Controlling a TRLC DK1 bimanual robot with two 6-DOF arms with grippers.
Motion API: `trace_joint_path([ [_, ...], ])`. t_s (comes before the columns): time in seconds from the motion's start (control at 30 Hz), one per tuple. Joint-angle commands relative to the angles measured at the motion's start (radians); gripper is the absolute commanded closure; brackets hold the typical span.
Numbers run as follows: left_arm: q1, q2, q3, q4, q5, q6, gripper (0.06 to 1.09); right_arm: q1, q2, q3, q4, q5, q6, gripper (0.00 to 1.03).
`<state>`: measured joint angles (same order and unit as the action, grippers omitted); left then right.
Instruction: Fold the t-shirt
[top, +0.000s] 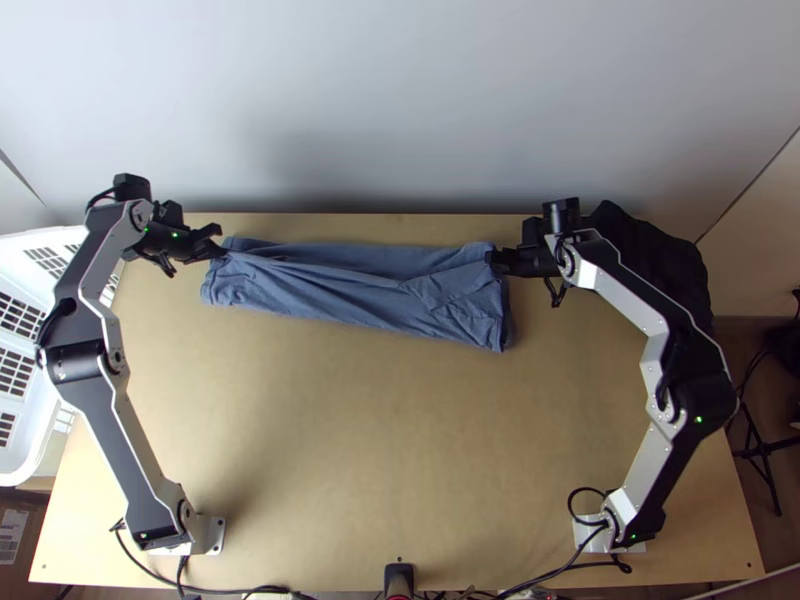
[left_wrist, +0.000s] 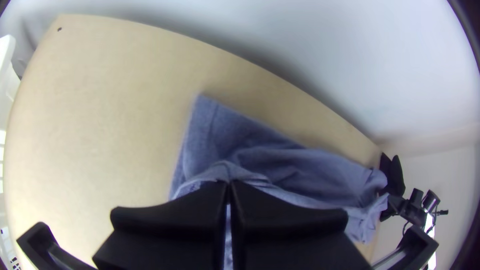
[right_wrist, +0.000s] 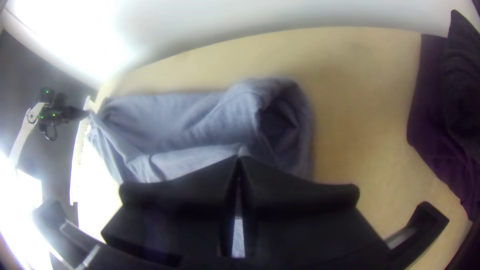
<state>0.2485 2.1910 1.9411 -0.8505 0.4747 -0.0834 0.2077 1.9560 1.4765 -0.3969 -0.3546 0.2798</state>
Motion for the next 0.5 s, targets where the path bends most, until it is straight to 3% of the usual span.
trace_joint_path([
  [0.0,-0.002,0.11,0.084,0.01,-0.004,-0.059,1.05,-0.025,0.086,0.045,0.001,0.017,-0.011,1.0],
  [0.2,-0.035,0.13,0.104,-0.005,-0.002,-0.073,1.04,-0.03,0.116,0.051,0.003,0.022,-0.021,1.0],
  [0.23,-0.04,0.122,0.104,-0.013,-0.002,-0.07,0.95,-0.028,0.115,0.048,0.003,0.022,-0.021,1.0],
  [0.27,-0.048,0.112,0.104,-0.028,0.001,-0.053,0.76,-0.03,0.112,0.042,0.009,0.02,-0.022,1.0],
  [0.33,-0.055,0.085,0.104,-0.047,0.002,-0.044,0.14,-0.028,0.09,0.015,0.056,0.02,-0.03,1.0],
  [0.37,-0.055,0.072,0.104,-0.048,0.002,-0.041,0.1,-0.027,0.073,0.002,0.061,0.02,-0.037,0.95],
  [0.4,-0.054,0.061,0.104,-0.047,0.002,-0.039,0.1,-0.024,0.052,-0.015,0.073,0.02,-0.037,0.8],
  [0.47,-0.043,0.049,0.11,-0.039,0.002,-0.039,0.1,-0.019,0.001,-0.061,0.109,0.02,-0.03,0.26],
])
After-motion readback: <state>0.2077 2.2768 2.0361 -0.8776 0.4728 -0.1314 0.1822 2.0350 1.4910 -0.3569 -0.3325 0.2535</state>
